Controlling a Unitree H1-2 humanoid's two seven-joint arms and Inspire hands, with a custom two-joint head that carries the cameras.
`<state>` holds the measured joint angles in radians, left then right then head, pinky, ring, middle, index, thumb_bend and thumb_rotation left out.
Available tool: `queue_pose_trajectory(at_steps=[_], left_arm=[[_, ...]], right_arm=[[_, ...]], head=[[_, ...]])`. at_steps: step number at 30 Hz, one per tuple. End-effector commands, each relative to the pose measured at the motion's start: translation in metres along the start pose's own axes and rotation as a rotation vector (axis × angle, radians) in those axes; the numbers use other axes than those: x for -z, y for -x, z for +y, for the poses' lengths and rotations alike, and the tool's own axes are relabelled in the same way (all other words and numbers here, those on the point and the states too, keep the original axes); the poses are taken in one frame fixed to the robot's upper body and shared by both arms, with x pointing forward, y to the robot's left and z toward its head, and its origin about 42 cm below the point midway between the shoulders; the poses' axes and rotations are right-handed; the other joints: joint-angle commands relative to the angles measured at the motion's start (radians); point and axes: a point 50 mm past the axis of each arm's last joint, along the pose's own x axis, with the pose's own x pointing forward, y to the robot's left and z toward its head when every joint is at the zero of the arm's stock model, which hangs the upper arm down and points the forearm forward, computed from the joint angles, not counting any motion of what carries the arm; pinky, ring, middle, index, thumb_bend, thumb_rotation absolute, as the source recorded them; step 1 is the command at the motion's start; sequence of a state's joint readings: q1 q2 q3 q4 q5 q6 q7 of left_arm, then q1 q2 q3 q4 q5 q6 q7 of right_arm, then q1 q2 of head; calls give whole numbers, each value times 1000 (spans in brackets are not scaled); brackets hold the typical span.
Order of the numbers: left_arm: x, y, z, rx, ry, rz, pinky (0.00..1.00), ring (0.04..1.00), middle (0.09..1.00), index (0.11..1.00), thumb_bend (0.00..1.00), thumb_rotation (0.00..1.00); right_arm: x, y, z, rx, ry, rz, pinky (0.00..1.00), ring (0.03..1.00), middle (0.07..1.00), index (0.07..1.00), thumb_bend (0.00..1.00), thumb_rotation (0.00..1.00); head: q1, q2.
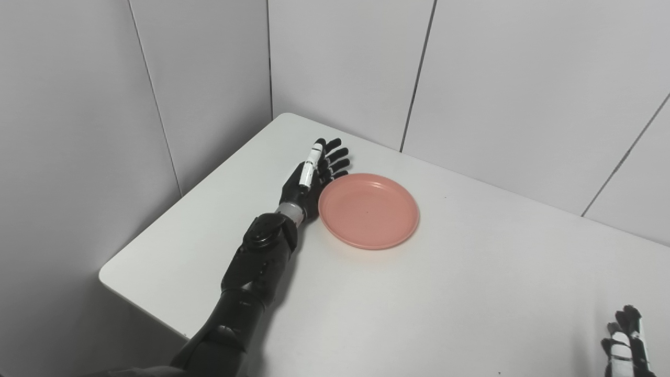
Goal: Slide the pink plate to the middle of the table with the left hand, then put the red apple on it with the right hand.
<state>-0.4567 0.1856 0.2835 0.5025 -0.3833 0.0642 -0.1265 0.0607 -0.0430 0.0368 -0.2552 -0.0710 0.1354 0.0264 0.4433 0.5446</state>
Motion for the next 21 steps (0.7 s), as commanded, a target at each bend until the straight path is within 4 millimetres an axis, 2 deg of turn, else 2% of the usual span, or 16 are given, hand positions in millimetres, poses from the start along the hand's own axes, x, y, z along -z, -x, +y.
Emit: queue_pose_trajectory(at_steps=[1,21], left_arm=[[21,5,-7,3,16,76,885,888,883,867,355,1000],[45,21,-27,54,34,121,862,862,866,847,366,1000]], right_arm=[[-10,-6,0,7,-7,-67,1000,1000,1000,1000,0,1000],[-2,-7,-1,17,16,-72,1000,985,985,990,0,1000]], head=[[-3,2],[-32,20]])
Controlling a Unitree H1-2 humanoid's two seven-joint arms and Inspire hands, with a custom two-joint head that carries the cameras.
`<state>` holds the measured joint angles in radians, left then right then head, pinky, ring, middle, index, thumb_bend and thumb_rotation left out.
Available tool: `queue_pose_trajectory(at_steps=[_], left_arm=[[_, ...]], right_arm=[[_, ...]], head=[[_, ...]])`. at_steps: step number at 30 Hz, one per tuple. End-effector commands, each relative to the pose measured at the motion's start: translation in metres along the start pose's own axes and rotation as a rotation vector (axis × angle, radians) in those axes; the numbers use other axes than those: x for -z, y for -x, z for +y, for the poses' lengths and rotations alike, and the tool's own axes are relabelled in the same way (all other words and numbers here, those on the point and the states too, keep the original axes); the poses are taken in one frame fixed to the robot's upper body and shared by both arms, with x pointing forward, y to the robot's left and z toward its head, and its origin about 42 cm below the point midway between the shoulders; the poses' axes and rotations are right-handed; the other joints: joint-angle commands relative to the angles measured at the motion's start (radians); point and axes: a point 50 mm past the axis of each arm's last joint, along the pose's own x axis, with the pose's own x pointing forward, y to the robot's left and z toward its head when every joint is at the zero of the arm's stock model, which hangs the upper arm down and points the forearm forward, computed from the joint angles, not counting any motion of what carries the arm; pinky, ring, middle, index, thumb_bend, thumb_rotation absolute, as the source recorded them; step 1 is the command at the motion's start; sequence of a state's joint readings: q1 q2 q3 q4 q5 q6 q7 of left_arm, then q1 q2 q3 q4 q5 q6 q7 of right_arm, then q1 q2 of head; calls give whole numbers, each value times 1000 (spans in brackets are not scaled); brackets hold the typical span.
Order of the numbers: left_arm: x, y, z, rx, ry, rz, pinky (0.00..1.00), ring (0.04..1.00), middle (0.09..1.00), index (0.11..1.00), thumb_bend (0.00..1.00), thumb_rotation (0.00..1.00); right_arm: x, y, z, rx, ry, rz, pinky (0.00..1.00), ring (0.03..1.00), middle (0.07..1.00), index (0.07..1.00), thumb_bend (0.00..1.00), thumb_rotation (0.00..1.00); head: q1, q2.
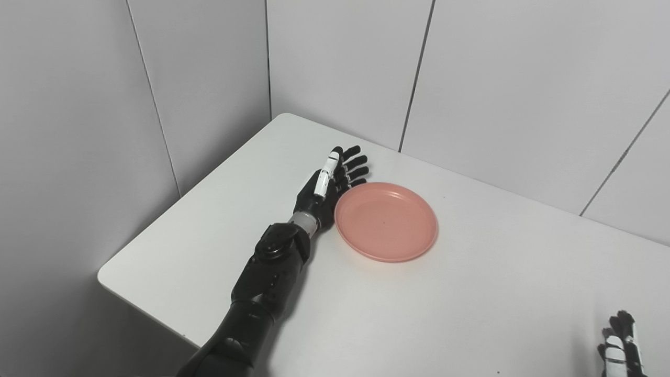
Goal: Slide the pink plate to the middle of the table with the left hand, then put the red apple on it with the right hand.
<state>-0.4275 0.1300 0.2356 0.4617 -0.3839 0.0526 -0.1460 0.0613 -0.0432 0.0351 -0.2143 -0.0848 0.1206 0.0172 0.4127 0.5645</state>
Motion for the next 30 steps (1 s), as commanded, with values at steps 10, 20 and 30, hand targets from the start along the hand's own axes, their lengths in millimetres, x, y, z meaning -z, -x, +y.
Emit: queue_pose_trajectory(at_steps=[10,20,30], left_arm=[[31,17,-7,-10,18,115,844,853,857,845,367,1000],[31,22,-23,30,30,113,861,863,864,851,373,1000],[34,29,-46,45,13,109,855,861,865,854,369,1000]], right_arm=[[-9,-7,0,10,-9,-98,1000,978,981,989,2,1000],[-4,-8,0,14,-6,-102,1000,970,973,975,20,1000],[-1,-8,3,21,9,-104,984,961,965,968,50,1000]], head=[[-20,9],[-44,21],[-78,38]])
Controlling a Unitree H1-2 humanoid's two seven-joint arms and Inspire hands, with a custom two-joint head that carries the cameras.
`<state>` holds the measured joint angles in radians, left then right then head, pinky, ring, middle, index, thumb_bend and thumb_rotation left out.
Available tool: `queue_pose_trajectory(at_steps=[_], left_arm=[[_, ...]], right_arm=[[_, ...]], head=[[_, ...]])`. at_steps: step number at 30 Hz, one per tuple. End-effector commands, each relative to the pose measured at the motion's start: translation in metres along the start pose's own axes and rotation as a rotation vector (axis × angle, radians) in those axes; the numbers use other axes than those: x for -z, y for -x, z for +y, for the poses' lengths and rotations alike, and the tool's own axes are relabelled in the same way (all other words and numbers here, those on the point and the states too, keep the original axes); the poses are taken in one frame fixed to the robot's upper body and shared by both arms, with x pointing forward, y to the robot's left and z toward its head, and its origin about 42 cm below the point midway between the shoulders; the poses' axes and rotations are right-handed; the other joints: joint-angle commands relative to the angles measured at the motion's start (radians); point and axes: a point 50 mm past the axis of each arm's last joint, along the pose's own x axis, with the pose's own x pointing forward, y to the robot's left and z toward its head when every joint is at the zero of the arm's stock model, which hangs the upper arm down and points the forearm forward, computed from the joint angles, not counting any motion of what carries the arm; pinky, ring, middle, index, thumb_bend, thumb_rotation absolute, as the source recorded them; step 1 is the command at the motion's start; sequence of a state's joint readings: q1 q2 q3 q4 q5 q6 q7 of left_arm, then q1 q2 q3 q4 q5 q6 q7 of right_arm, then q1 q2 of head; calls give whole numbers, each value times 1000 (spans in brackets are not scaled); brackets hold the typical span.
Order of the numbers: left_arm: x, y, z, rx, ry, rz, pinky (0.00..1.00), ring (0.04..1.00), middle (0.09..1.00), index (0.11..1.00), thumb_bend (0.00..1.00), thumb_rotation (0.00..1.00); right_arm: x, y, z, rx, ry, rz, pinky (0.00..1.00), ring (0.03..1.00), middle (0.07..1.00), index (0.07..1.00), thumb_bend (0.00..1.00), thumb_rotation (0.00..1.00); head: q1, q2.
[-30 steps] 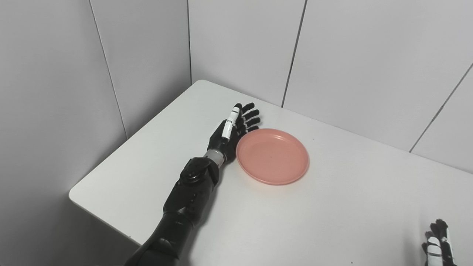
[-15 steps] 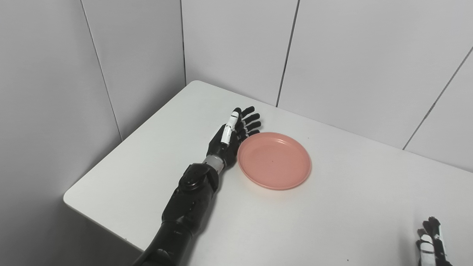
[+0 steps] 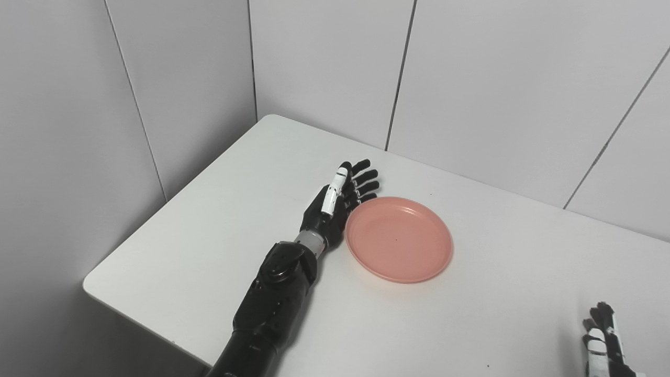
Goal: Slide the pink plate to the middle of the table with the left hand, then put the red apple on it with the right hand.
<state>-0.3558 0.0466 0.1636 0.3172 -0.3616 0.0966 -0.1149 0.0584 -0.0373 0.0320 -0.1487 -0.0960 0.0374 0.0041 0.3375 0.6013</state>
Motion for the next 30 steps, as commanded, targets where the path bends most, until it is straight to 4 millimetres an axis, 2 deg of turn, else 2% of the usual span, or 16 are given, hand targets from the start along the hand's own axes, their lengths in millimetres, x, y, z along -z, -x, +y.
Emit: queue_pose_trajectory(at_steps=[1,7,22,30], left_arm=[[18,9,-5,-20,2,92,856,863,868,857,368,1000],[20,12,-19,-8,-6,99,848,862,870,855,367,1000],[27,21,-48,-2,18,103,856,862,869,853,363,1000],[29,28,-59,11,-1,114,854,862,868,854,364,1000]], right_arm=[[-12,-6,1,11,3,-81,980,960,965,968,44,1000],[-13,-6,3,11,9,-81,989,962,967,969,28,1000],[-11,-6,7,18,-6,-71,991,962,966,970,76,1000],[-13,-5,10,28,4,-72,984,954,960,965,71,1000]], head=[[-4,1],[-25,7],[-65,31],[-96,46]])
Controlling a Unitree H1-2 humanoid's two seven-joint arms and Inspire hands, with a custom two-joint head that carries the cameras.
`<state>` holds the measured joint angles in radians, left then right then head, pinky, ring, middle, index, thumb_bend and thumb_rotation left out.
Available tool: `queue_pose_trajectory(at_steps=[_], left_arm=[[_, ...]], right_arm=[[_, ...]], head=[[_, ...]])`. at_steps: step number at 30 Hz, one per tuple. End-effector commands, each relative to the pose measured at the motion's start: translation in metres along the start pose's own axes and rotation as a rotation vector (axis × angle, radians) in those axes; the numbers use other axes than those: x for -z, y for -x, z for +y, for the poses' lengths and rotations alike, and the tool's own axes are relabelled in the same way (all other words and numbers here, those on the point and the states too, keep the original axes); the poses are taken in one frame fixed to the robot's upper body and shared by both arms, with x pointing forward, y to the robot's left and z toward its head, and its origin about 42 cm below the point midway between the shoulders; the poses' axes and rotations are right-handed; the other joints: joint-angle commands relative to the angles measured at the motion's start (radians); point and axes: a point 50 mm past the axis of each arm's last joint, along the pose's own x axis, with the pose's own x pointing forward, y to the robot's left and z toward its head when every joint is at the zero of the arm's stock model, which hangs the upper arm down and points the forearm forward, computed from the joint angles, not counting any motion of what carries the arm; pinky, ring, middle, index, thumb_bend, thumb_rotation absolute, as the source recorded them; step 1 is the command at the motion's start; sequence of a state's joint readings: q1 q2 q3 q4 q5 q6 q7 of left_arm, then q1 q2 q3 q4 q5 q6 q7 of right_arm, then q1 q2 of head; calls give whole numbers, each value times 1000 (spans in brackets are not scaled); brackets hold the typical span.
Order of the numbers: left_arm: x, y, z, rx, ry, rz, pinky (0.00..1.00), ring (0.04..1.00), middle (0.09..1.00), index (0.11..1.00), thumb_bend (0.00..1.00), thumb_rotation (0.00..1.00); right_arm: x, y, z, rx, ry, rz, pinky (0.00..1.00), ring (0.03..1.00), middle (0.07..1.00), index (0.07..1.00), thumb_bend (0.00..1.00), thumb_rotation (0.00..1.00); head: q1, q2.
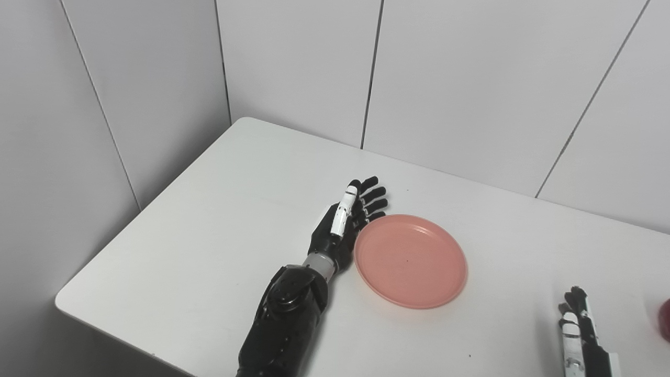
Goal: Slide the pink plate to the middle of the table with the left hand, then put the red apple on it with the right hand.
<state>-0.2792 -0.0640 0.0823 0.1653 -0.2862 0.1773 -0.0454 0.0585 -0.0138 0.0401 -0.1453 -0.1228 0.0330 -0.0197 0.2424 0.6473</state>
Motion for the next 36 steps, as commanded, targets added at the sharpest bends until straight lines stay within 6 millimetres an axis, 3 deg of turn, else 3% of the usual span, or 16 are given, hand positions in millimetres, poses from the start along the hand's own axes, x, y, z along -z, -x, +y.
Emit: queue_pose_trajectory(at_steps=[1,12,36], left_arm=[[13,6,-4,-18,-1,69,852,862,868,854,365,1000],[12,13,-18,-2,-9,76,849,859,869,853,362,1000],[12,20,-58,106,-65,108,837,860,874,861,383,1000]], right_arm=[[-13,-4,2,9,8,-68,982,951,960,965,75,1000],[-17,-4,8,28,0,-67,965,928,941,947,75,1000],[-21,-4,22,48,43,-68,903,919,935,936,195,1000]], head=[[-1,0],[-41,20],[-154,62]])
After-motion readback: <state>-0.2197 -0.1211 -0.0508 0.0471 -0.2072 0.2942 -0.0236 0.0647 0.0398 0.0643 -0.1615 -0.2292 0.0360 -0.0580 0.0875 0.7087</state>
